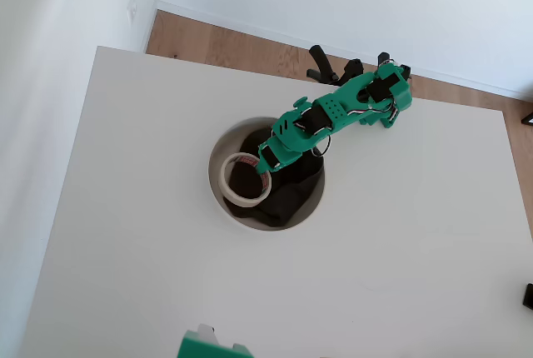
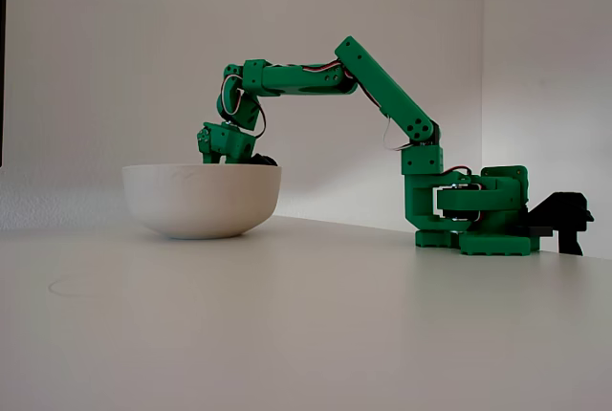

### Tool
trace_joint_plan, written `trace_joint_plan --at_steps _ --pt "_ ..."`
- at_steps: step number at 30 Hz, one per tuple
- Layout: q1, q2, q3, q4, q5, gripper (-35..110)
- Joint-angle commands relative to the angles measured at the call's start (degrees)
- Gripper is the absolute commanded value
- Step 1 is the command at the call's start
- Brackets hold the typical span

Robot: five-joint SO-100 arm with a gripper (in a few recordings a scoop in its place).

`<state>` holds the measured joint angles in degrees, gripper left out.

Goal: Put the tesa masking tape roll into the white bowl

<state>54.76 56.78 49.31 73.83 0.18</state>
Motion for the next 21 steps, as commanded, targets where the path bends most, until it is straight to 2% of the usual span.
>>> trace_joint_plan --at_steps 1,5,7,10,19,21 --pt "-0.70 1.05 -3.52 -0.35 0.70 -8" --pt "-0.79 0.18 -3.52 -0.62 3.34 -4" --pt "-0.44 0.79 -3.52 -0.53 5.19 22" --pt "-0.35 1.67 -3.52 -0.53 5.80 32" --pt "0.18 3.16 -3.52 -1.23 5.89 32" --pt "0.35 3.16 -3.52 -1.76 5.19 29"
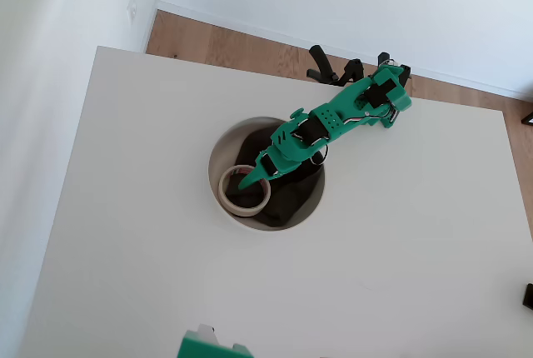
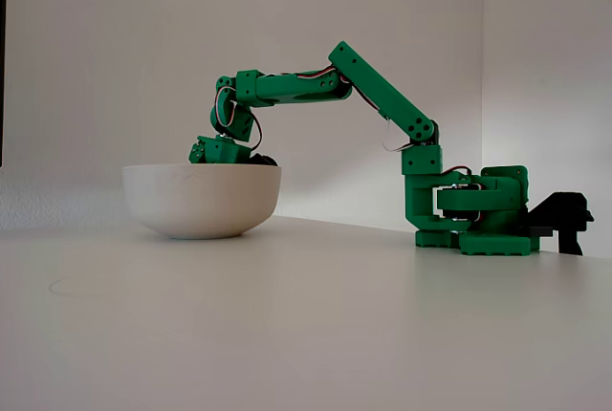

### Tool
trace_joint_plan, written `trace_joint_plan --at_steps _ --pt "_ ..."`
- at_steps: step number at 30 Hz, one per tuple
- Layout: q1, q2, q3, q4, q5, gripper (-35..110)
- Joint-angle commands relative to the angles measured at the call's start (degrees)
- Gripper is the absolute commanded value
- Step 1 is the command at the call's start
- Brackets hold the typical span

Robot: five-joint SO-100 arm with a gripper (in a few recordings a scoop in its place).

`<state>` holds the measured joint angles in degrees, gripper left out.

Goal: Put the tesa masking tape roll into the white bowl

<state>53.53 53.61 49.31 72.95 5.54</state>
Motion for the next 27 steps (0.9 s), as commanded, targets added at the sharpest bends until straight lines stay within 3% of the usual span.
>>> trace_joint_plan --at_steps 1,5,17,19,20,27 --pt "1.58 6.42 -3.52 -1.14 -0.70 22" --pt "1.93 7.03 -3.52 -2.02 0.00 -8" --pt "1.14 12.13 -3.60 -0.70 0.44 -8" --pt "0.97 12.48 -3.60 -0.35 0.97 23" --pt "0.97 12.48 -3.60 -0.35 0.97 29" --pt "1.32 12.48 -3.60 -0.88 0.88 16"
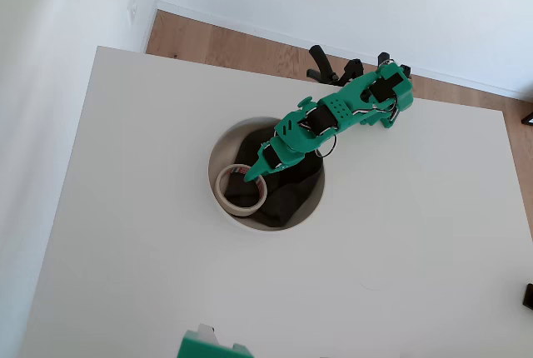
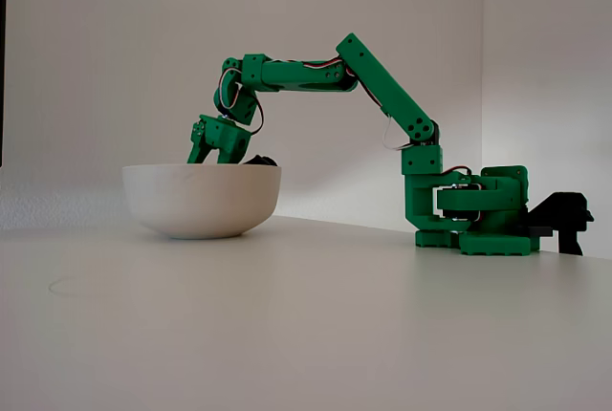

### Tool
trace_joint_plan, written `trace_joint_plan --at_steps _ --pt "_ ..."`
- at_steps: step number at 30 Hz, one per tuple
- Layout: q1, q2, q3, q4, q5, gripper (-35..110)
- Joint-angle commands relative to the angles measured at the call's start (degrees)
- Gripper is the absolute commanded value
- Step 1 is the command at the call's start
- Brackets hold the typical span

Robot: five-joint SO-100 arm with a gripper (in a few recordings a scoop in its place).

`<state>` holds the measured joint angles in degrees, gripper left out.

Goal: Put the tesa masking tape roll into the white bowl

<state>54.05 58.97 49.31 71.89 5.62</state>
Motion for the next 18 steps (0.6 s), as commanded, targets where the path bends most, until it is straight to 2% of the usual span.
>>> trace_joint_plan --at_steps 1,2,3,9,18 --pt "0.79 7.12 -3.60 0.09 0.70 8" --pt "0.88 7.12 -3.60 -0.09 0.79 -5" --pt "1.05 7.12 -3.60 -0.18 1.05 -8" --pt "0.79 7.73 -4.31 -0.26 1.32 -8" --pt "-2.90 9.58 -15.56 7.29 3.60 -8"
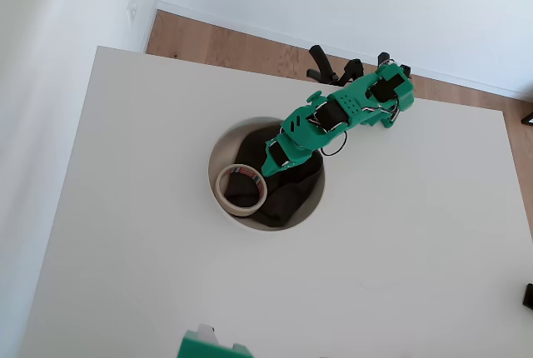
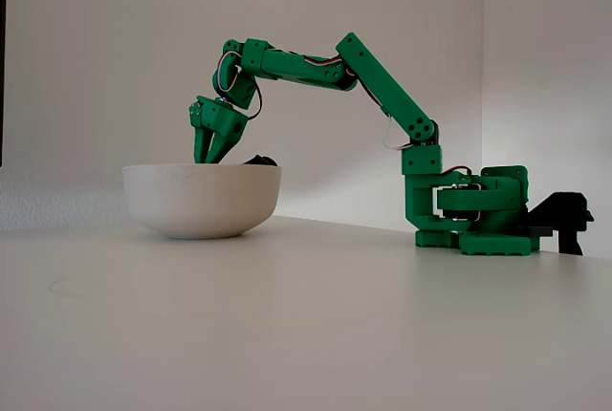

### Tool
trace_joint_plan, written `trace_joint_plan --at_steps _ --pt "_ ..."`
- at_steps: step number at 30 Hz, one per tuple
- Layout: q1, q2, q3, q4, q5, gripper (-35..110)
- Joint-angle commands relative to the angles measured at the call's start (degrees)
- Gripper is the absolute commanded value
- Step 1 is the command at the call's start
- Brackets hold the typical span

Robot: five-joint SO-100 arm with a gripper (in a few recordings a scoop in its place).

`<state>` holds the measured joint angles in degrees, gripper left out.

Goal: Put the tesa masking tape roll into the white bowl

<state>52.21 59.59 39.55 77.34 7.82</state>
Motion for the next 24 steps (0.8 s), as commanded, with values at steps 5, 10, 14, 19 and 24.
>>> trace_joint_plan --at_steps 5,10,14,19,24 --pt "-5.80 15.29 -5.89 5.01 1.58 -8" --pt "-13.18 22.59 -5.89 11.69 0.62 -8" --pt "-19.95 27.51 -5.71 18.19 -0.79 -8" --pt "-28.04 32.17 -5.45 27.16 -2.20 -8" --pt "-36.65 41.48 3.34 29.36 -3.34 -8"
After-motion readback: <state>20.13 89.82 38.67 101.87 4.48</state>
